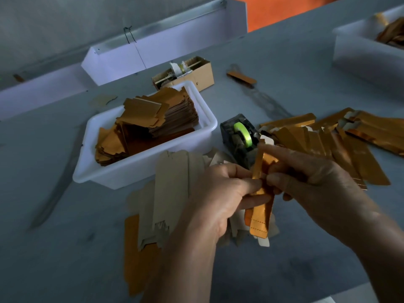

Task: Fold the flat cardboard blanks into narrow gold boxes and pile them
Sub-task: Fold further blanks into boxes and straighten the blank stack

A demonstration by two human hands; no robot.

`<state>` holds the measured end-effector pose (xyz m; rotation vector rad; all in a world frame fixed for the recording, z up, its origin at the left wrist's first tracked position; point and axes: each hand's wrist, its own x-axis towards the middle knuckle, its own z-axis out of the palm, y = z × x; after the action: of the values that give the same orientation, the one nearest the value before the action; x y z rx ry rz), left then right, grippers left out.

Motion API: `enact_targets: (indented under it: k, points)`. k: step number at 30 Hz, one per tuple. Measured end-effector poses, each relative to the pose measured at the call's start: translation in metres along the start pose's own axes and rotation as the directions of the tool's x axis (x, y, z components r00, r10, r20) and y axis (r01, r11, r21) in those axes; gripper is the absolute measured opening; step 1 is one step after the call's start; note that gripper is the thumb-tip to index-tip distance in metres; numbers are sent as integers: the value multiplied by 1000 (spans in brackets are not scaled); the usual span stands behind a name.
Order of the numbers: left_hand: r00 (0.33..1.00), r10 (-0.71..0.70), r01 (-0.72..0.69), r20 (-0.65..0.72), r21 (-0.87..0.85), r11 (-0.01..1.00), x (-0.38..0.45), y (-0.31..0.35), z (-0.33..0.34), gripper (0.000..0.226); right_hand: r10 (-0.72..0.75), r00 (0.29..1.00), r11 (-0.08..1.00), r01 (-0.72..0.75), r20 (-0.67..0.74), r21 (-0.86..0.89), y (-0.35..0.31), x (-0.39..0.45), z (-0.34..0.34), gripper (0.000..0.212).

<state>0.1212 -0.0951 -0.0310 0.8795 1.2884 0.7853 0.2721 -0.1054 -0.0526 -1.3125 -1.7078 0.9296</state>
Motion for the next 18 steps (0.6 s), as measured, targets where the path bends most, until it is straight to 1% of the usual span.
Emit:
enact_targets:
  k: [2, 4, 8, 11, 13, 15, 17, 18]
  points:
    - [1000, 7, -7, -1, 1, 1000, -2, 0, 0, 6, 11, 1000, 999, -11, -10, -53, -1, 1, 1, 57]
    - [1000, 20, -20, 2, 4, 1000, -3, 0, 0, 6, 19, 999, 997, -21, -26, -80, -4, 1, 1, 60]
    - [999, 35, -35, 27, -4, 999, -4, -1, -1, 8, 54, 998, 991, -59, -40, -116, -8, 2, 2, 60]
    - [996, 18, -15, 85, -38, 999, -5, -1, -4, 8, 75, 996, 988, -80, -45, -131, -9, 2, 3, 57]
    - [994, 8, -2, 111, -51, 999, -5, 0, -6, 13, 80, 995, 986, -87, -53, -143, -8, 2, 3, 55]
    - [996, 18, -17, 84, -17, 1000, -6, -2, -4, 14, 79, 995, 982, -89, -67, -165, -7, 1, 5, 53]
    - [998, 47, -48, 32, 22, 999, -6, -5, -1, 4, 72, 994, 978, -87, -85, -188, -7, 1, 6, 51]
    - [998, 59, -59, 7, 38, 998, -6, -6, 1, 3, 70, 993, 976, -87, -92, -198, -7, 1, 7, 50]
